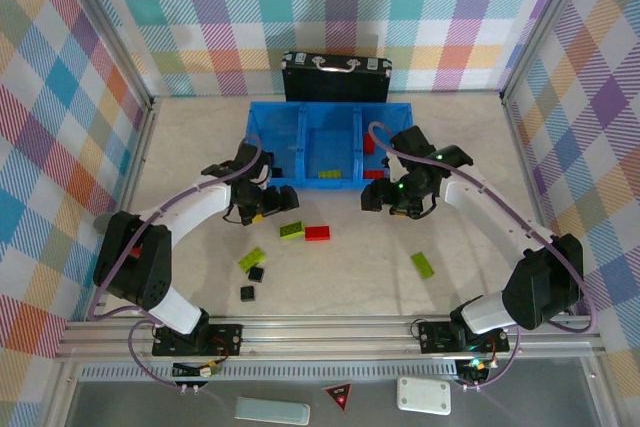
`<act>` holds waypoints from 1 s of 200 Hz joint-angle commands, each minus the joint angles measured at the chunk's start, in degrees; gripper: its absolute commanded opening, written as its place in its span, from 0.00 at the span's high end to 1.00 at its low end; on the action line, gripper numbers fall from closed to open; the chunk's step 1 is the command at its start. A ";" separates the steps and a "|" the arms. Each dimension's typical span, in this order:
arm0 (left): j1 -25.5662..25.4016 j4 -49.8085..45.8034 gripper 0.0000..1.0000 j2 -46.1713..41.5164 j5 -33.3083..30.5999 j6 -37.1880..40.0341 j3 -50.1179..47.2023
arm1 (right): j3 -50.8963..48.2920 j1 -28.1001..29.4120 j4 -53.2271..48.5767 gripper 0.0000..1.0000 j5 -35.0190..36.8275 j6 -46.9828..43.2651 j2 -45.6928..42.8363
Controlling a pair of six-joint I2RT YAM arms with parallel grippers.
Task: Sort the legos into containers by color
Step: Pick up the lego from the center of the table.
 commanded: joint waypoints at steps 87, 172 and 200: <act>-3.92 8.93 0.08 3.29 5.09 -5.43 -6.86 | 0.41 0.31 -1.15 0.28 1.06 -0.65 -0.26; -5.25 9.87 0.29 4.52 5.04 -6.08 -6.86 | 0.06 0.31 -1.31 0.29 1.15 -0.63 -0.76; -5.36 9.55 0.31 4.31 4.56 -6.06 -6.77 | -0.03 0.31 -1.38 0.28 1.15 -0.74 -0.70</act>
